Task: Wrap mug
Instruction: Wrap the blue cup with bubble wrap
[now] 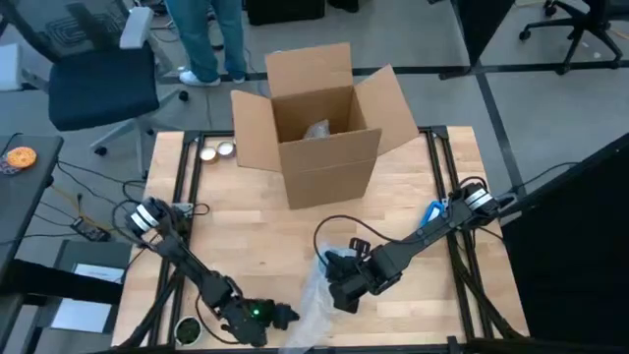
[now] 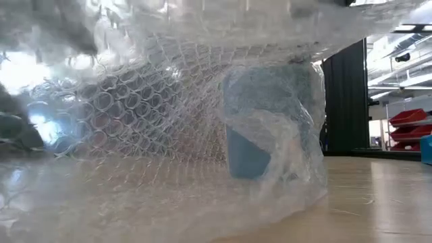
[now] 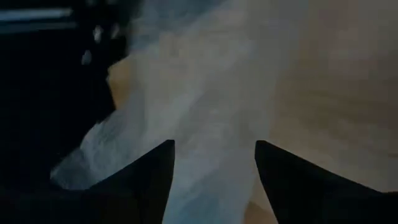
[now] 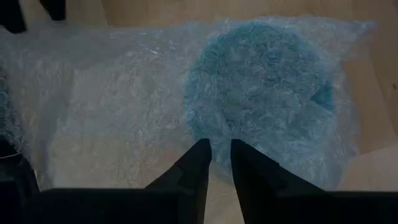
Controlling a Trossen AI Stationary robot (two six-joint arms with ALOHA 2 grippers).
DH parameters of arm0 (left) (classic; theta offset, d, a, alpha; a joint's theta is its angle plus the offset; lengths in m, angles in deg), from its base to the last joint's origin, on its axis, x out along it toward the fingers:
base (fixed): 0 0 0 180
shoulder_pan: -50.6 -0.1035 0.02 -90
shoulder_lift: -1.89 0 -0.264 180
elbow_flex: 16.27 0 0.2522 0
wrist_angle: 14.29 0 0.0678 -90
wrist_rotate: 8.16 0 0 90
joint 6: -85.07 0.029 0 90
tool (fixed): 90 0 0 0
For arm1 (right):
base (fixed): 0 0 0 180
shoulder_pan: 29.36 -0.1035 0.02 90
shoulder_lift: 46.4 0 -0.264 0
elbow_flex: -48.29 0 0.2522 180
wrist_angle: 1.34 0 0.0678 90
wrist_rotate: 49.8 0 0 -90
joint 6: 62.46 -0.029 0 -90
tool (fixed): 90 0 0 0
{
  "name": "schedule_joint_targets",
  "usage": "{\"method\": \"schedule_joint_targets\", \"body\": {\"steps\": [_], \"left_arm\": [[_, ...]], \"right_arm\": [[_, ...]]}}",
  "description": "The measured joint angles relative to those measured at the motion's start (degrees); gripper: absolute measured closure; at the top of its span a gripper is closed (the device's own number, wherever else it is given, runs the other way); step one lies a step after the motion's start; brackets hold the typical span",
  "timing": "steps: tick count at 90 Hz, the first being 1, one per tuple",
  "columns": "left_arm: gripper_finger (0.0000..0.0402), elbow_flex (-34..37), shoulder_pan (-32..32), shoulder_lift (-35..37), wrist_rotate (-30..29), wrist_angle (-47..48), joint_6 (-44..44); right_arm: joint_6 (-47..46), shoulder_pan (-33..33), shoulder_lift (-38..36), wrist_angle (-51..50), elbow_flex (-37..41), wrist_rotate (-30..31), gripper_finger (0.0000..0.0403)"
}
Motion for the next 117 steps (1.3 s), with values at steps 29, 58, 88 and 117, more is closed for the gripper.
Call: {"method": "schedule_joint_targets", "body": {"steps": [29, 58, 88, 117], "left_arm": [[0.019, 0.0, 0.0, -1.5, 3.1, -2.0, 14.0], [0.019, -0.2, -1.6, -4.4, 12.5, -2.2, 4.5], [0.0231, -0.2, -3.6, -4.8, 17.6, -2.3, -9.0], [0.0347, 0.0, -4.2, -4.9, 16.2, -3.4, -11.4]], "right_arm": [[-0.1, 0.0, 0.0, 0.0, 0.0, -0.4, 0.0357], [-0.4, 0.1, 0.0, 0.0, 0.0, -0.8, 0.0357], [0.1, 0.4, 0.0, 0.0, 0.0, -0.8, 0.0357], [0.1, 0.5, 0.0, 0.0, 0.0, -0.8, 0.0357]]}}
